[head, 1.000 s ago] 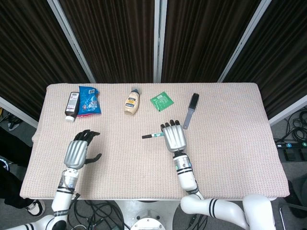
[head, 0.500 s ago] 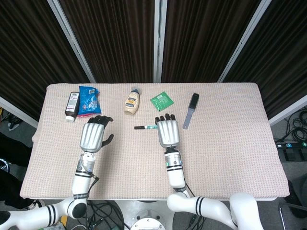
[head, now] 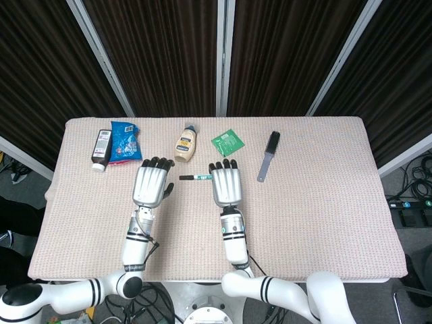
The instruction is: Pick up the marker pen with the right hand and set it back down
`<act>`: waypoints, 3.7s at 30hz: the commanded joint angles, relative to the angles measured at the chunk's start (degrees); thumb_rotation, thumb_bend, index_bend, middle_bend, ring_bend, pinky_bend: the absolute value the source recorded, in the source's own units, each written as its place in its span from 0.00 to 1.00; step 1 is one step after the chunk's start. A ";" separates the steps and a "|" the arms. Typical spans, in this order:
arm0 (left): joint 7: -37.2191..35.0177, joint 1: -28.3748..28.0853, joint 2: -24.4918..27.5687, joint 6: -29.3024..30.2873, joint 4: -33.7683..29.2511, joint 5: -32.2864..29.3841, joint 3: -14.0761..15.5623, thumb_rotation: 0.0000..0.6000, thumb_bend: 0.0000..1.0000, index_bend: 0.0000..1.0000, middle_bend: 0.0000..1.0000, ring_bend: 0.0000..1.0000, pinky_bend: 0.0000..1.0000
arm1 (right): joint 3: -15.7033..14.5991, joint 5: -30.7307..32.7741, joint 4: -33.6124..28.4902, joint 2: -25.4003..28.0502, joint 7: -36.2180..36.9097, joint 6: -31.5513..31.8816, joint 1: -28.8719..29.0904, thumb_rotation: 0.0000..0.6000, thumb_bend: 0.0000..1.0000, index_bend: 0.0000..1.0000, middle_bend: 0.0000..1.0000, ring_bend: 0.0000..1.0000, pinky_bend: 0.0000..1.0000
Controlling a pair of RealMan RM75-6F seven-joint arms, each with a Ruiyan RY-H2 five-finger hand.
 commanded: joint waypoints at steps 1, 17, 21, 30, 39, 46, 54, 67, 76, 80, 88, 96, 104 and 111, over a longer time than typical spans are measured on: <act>-0.34 -1.03 -1.19 -0.62 1.70 -0.64 0.23 1.00 0.24 0.40 0.41 0.34 0.41 | -0.19 0.49 0.11 -0.10 0.08 -0.15 0.72 1.00 0.33 0.59 0.56 0.31 0.29; 0.00 -3.28 -4.01 0.89 5.18 -1.36 0.90 1.00 0.25 0.44 0.45 0.39 0.47 | -3.43 5.69 2.39 -0.10 1.69 0.90 5.09 1.00 0.33 0.59 0.56 0.31 0.29; 0.13 -3.13 -3.92 1.27 5.45 -2.13 0.88 1.00 0.25 0.46 0.46 0.40 0.48 | -4.02 6.51 2.59 -0.10 2.02 1.37 5.60 1.00 0.33 0.59 0.56 0.31 0.29; -1.03 -3.18 -4.03 1.47 6.34 -2.56 1.34 1.00 0.27 0.50 0.50 0.44 0.51 | -4.99 7.98 3.28 -0.10 2.37 1.18 6.45 1.00 0.33 0.59 0.56 0.31 0.29; -1.74 -3.48 -4.52 1.89 6.66 -2.42 1.64 1.00 0.29 0.51 0.51 0.45 0.52 | -6.22 9.22 4.47 -0.10 2.32 1.41 7.62 1.00 0.33 0.59 0.56 0.31 0.29; -2.03 -3.84 -5.01 1.93 7.00 -2.31 1.88 1.00 0.28 0.51 0.51 0.45 0.52 | -7.21 11.27 5.35 -0.10 2.63 0.96 8.99 1.00 0.33 0.59 0.56 0.31 0.29; -2.35 -3.86 -4.75 2.76 6.40 -2.15 1.50 1.00 0.29 0.51 0.52 0.45 0.52 | -8.76 13.56 6.38 -0.10 2.94 0.66 10.20 1.00 0.33 0.59 0.56 0.31 0.29; -2.06 -4.22 -5.21 2.78 6.87 -2.40 1.69 1.00 0.40 0.61 0.61 0.54 0.59 | -9.90 14.99 6.77 -0.10 4.63 1.36 11.23 1.00 0.33 0.59 0.56 0.31 0.29; -1.48 -4.01 -4.54 1.56 6.49 -3.44 2.26 1.00 0.43 0.69 0.70 0.63 0.64 | -10.31 14.48 7.13 -0.10 4.78 1.58 10.52 1.00 0.33 0.59 0.56 0.31 0.29; -2.59 -3.54 -3.74 0.99 5.91 -3.73 2.52 1.00 0.43 0.70 0.72 0.65 0.66 | -10.50 13.84 7.59 -0.10 4.93 1.42 9.45 1.00 0.33 0.59 0.56 0.31 0.29; -7.37 -2.16 -1.19 -0.08 5.34 -2.77 3.62 1.00 0.43 0.72 0.76 0.68 0.68 | -11.21 10.33 8.18 0.52 6.22 1.42 5.29 1.00 0.33 0.59 0.56 0.31 0.29; -13.28 0.31 0.87 0.06 6.83 -1.59 5.24 1.00 0.43 0.73 0.76 0.68 0.68 | -14.51 5.96 1.69 4.87 7.49 3.42 -2.16 1.00 0.34 0.59 0.56 0.31 0.28; -18.85 3.41 0.62 -1.16 9.17 -3.01 6.98 1.00 0.42 0.72 0.75 0.67 0.68 | -17.82 4.42 -5.57 9.71 5.23 4.37 -9.23 1.00 0.34 0.59 0.56 0.31 0.28; -22.79 5.27 0.79 -5.79 10.78 -5.61 8.40 1.00 0.29 0.56 0.57 0.51 0.57 | -18.51 6.00 -8.43 11.87 1.70 1.75 -12.28 1.00 0.32 0.58 0.53 0.29 0.24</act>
